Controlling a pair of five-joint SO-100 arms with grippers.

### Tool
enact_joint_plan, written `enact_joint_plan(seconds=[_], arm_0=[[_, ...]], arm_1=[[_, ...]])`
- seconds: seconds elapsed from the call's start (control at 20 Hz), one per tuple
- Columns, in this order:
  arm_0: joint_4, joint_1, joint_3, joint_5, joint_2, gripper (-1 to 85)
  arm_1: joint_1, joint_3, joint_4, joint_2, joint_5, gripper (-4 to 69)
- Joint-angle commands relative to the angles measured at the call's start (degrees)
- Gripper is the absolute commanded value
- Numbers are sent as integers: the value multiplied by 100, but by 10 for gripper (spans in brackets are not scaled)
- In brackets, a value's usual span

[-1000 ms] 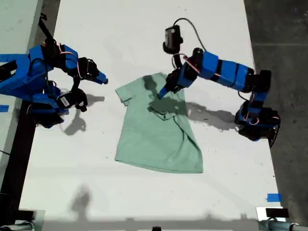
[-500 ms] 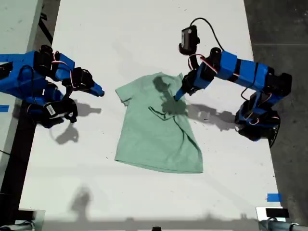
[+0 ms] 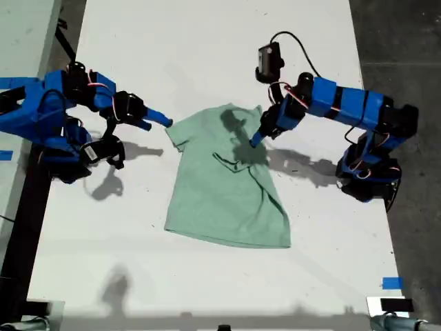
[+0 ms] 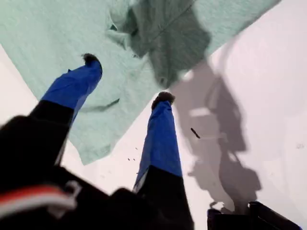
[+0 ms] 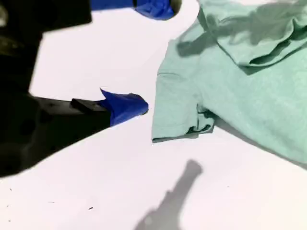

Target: Fold tshirt

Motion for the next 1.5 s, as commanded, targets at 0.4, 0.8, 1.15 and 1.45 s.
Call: enact_joint_plan(seconds=[0.4,0.8,1.15,1.45], arm_0=[[229,-1020,-1459,1072,-2188,280],[-413,-1301,-1582,1248,-3674,294],[-1002,-1582,-1951,1283,-5827,275],[-765,-1538,-2408,1318,-6073,1]], arm_1=[[88,132,9,993,-44,243],[88,413,-18,1274,-18,242],[132,1178,-141,2109,53,240],[167,1749,-334,2637,114,235]])
